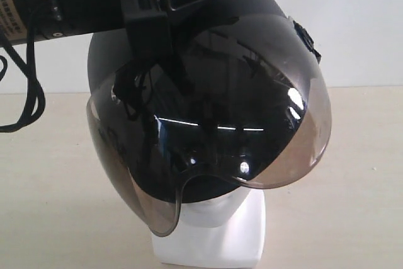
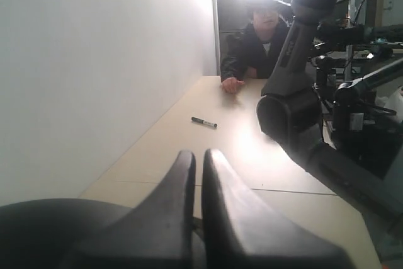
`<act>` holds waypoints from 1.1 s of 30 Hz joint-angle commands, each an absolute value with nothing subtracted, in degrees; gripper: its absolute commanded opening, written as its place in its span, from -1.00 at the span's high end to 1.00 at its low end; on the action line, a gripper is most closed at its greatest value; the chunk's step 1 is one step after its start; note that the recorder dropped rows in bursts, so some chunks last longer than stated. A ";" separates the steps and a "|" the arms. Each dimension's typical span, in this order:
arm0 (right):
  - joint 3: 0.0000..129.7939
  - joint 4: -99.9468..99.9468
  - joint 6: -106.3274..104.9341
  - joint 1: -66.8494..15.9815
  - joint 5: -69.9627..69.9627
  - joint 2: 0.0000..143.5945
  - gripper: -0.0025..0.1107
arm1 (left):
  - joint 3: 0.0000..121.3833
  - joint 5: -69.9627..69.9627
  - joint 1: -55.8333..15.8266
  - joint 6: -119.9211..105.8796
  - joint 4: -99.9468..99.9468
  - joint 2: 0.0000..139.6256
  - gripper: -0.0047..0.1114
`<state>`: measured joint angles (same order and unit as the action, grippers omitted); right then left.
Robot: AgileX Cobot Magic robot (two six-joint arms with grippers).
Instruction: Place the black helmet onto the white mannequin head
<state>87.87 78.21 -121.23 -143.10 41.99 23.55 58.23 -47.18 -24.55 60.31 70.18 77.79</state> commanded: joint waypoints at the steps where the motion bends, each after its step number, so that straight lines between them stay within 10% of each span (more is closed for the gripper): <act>1: 88.15 72.68 -121.71 -134.62 44.06 23.28 0.96 | 58.51 -46.34 -24.64 60.80 70.49 77.99 0.84; 19: 84.39 99.95 -118.38 -41.10 15.09 28.05 0.96 | 58.51 -46.70 -24.64 62.15 71.45 77.99 0.84; 33: 77.08 70.34 -85.95 -26.37 -28.68 44.96 0.96 | 58.51 -47.01 -24.64 66.09 74.42 77.99 0.84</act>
